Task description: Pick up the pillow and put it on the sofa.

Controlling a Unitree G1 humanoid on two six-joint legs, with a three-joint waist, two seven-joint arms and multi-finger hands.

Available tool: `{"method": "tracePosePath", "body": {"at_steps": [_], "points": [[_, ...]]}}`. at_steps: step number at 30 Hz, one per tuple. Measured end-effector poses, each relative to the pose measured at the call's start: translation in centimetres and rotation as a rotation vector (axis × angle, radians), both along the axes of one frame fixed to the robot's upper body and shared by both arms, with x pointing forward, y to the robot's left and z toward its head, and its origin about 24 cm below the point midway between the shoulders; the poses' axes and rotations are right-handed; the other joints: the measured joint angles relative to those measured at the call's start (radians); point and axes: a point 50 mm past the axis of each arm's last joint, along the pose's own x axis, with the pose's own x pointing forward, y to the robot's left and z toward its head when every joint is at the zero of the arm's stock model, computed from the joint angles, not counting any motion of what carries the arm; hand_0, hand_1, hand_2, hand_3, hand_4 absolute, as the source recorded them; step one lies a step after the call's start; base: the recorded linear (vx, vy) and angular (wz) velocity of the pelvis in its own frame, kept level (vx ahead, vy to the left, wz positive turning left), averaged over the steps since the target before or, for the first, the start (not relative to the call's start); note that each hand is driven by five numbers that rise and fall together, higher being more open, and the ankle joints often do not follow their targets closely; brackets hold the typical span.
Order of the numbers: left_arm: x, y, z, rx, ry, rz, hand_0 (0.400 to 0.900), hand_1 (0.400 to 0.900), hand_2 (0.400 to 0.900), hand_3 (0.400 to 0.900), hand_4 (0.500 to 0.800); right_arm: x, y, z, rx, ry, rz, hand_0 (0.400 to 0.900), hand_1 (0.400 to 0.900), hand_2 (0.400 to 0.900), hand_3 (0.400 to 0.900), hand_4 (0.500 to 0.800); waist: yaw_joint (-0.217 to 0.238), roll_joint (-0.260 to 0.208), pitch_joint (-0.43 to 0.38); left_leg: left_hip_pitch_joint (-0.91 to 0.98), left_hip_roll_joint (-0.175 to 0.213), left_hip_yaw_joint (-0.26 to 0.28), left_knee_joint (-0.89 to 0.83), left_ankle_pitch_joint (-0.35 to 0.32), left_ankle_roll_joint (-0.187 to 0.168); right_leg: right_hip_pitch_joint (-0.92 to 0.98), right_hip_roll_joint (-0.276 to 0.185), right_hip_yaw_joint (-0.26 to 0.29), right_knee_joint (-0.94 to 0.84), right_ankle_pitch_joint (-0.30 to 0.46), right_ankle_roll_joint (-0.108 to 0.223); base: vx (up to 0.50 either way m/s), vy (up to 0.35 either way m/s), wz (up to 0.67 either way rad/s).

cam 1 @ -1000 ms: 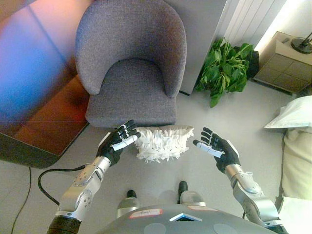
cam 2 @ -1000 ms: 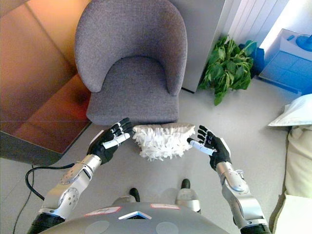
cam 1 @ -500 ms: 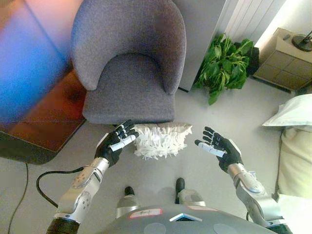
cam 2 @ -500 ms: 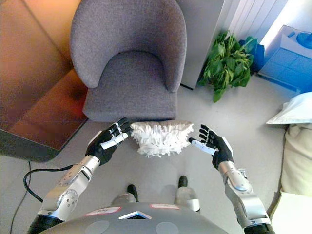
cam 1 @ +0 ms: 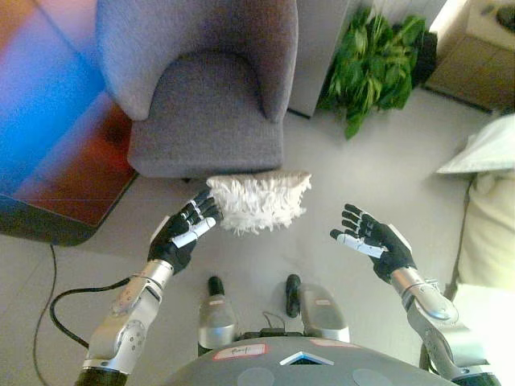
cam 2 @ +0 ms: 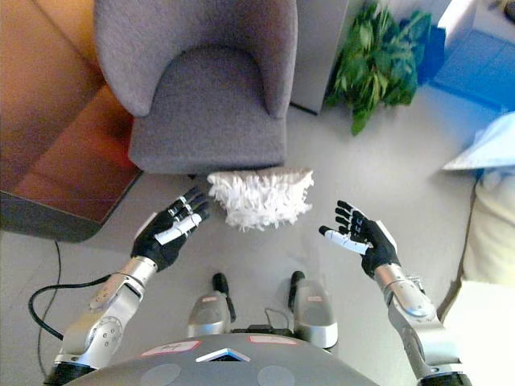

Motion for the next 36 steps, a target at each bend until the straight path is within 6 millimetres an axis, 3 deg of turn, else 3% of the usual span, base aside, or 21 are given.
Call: {"method": "tracePosePath", "body": {"at_steps": [2, 3, 6, 7, 8, 9, 11, 12, 14, 19, 23, 25, 27, 31, 33, 36], "points": [[-0.3, -0.3, -0.5, -0.022, 0.014, -0.002, 0.9, 0.9, 0.9, 0.9, 0.8, -0.7, 0.0, -0.7, 0.007, 0.033, -0.02, 0.9, 0.9, 0.9, 0.9, 0.8, -0.003, -0.028, 0.0, -0.083, 0.004, -0.016, 0.115, -0.016, 0.004, 0.073, -0.015, 0.013, -0.111, 0.027, -0.014, 0.31, 0.146, -0.31], [-0.4, -0.4, -0.6, -0.026, 0.014, -0.013, 0.9, 0.9, 0.9, 0.9, 0.8, -0.7, -0.1, -0.6, 0.003, 0.031, -0.019, 0.9, 0.9, 0.9, 0.9, 0.8, 0.011, -0.034, -0.002, -0.092, 0.006, -0.012, 0.07, -0.014, 0.007, 0.081, -0.027, 0.017, -0.134, 0.037, -0.014, 0.33, 0.135, -0.21], [-0.5, -0.9, -0.8, -0.034, 0.023, -0.029, 0.9, 0.9, 0.9, 0.9, 0.8, -0.5, -0.5, -0.4, -0.002, 0.019, -0.031, 0.9, 0.9, 0.9, 0.9, 0.8, 0.011, -0.016, -0.012, -0.121, 0.029, -0.004, -0.006, -0.007, 0.015, 0.14, -0.031, 0.018, -0.2, 0.06, 0.02, 0.36, 0.119, -0.08], [-0.5, -1.0, -0.9, -0.035, 0.026, -0.034, 0.9, 0.9, 0.9, 0.9, 0.8, -0.7, -0.8, -0.1, -0.008, 0.014, -0.037, 0.9, 0.9, 0.9, 0.9, 0.8, 0.015, -0.005, -0.024, -0.109, 0.025, 0.008, -0.032, -0.009, 0.032, 0.157, -0.037, 0.02, -0.207, 0.053, 0.045, 0.26, 0.141, -0.04], [-0.6, -0.9, -0.9, -0.035, 0.027, -0.035, 0.9, 0.9, 0.9, 0.9, 0.8, -0.7, -1.0, 0.1, -0.013, 0.007, -0.042, 0.9, 0.9, 0.9, 0.9, 0.8, 0.013, 0.007, -0.037, -0.096, 0.018, 0.019, -0.05, 0.026, 0.057, 0.171, -0.044, 0.015, -0.212, 0.044, 0.071, 0.31, 0.137, -0.03], [-0.7, -0.6, -0.9, -0.025, 0.029, -0.026, 0.9, 0.9, 0.9, 0.9, 0.8, -0.5, -0.8, 0.1, -0.005, 0.004, -0.039, 0.9, 0.9, 0.9, 0.9, 0.8, 0.02, -0.003, -0.045, -0.083, 0.007, 0.037, -0.041, 0.067, 0.058, 0.182, -0.069, 0.02, -0.216, 0.038, 0.091, 0.31, 0.137, -0.06], [-0.7, 0.5, -0.5, 0.022, 0.028, -0.026, 0.9, 0.9, 0.9, 0.9, 0.8, -0.4, 0.3, 0.2, 0.041, -0.015, -0.017, 0.9, 0.9, 0.9, 0.9, 0.8, 0.016, -0.071, -0.073, -0.078, -0.06, 0.068, -0.031, 0.056, 0.076, 0.191, -0.147, -0.023, -0.241, 0.051, 0.13, 0.29, 0.137, -0.12], [-0.3, 1.0, -0.1, 0.041, 0.017, -0.026, 0.9, 0.9, 0.9, 0.9, 0.8, 0.0, 0.7, 0.5, 0.056, -0.034, -0.005, 0.9, 0.9, 0.9, 0.9, 0.8, 0.014, -0.096, -0.076, -0.08, -0.08, 0.068, -0.027, 0.048, 0.082, 0.195, -0.167, -0.042, -0.253, 0.068, 0.152, 0.29, 0.141, -0.12], [0.4, 1.5, 0.6, 0.072, -0.005, -0.04, 0.9, 0.9, 0.9, 0.9, 0.8, 0.4, 1.3, 0.5, 0.076, -0.047, 0.0, 0.9, 0.9, 0.9, 0.9, 0.8, 0.018, -0.114, -0.075, -0.079, -0.092, 0.064, -0.014, 0.027, 0.091, 0.214, -0.179, -0.07, -0.281, 0.107, 0.163, 0.25, 0.129, -0.06], [1.6, 1.2, 1.4, 0.073, -0.048, -0.064, 0.9, 0.9, 0.9, 0.9, 0.8, 1.4, 1.7, 1.1, 0.078, -0.086, 0.01, 0.9, 0.9, 0.9, 0.9, 0.8, 0.016, -0.103, -0.075, -0.072, -0.107, 0.058, -0.002, -0.009, 0.091, 0.202, -0.193, -0.091, -0.243, 0.123, 0.169, 0.21, 0.135, 0.03], [1.3, 0.8, 1.0, 0.057, -0.033, -0.089, 0.9, 0.9, 0.9, 0.9, 0.8, 1.5, 1.6, 1.1, 0.047, -0.092, -0.024, 0.9, 0.9, 0.9, 0.9, 0.8, 0.012, -0.086, -0.069, -0.073, -0.117, 0.059, 0.014, -0.044, 0.11, 0.097, -0.218, -0.088, -0.034, 0.127, 0.164, 0.18, 0.184, 0.1], [1.3, 0.6, 0.8, 0.057, -0.023, -0.098, 0.9, 0.9, 0.9, 0.9, 0.8, 1.2, 1.8, 0.8, 0.026, -0.08, -0.025, 0.9, 0.9, 0.9, 0.9, 0.8, 0.01, -0.073, -0.069, -0.067, -0.112, 0.051, 0.011, -0.057, 0.126, 0.034, -0.239, -0.093, 0.095, 0.164, 0.124, 0.17, 0.068, 0.05], [1.2, 0.5, 0.8, 0.058, -0.017, -0.104, 0.9, 0.9, 0.9, 0.9, 0.8, 1.1, 2.0, 0.6, -0.004, -0.073, -0.002, 0.9, 0.9, 0.9, 0.9, 0.8, 0.012, -0.048, -0.07, -0.031, -0.111, 0.045, -0.039, -0.051, 0.146, -0.023, -0.251, -0.103, 0.185, 0.244, 0.105, 0.19, -0.07, 0.11], [1.4, 1.3, 1.0, 0.092, -0.003, -0.093, 0.9, 0.9, 0.9, 0.9, 0.8, 0.9, 2.7, 0.2, -0.004, -0.059, 0.033, 0.9, 0.9, 0.9, 0.9, 0.8, 0.01, -0.054, -0.086, -0.018, -0.124, 0.039, -0.062, -0.043, 0.159, -0.047, -0.277, -0.16, 0.079, 0.24, 0.11, 0.17, -0.224, 0.16], [1.3, 1.3, 0.9, 0.096, 0.011, -0.081, 0.9, 0.9, 0.9, 0.9, 0.8, 1.0, 2.6, 0.2, -0.007, -0.058, 0.032, 0.9, 0.9, 0.9, 0.9, 0.8, 0.008, -0.056, -0.088, -0.017, -0.129, 0.033, -0.066, -0.04, 0.163, -0.047, -0.311, -0.163, -0.051, 0.259, 0.142, 0.16, -0.31, 0.26], [1.1, 1.2, 0.5, 0.095, 0.035, -0.075, 0.9, 0.9, 0.9, 0.9, 0.8, 0.8, 2.6, -0.1, -0.004, -0.043, 0.039, 0.9, 0.9, 0.9, 0.9, 0.8, 0.005, -0.065, -0.096, -0.006, -0.137, -0.013, -0.079, -0.041, 0.135, -0.026, -0.379, -0.16, -0.283, 0.333, 0.242, 0.18, -0.289, 0.34]]}}
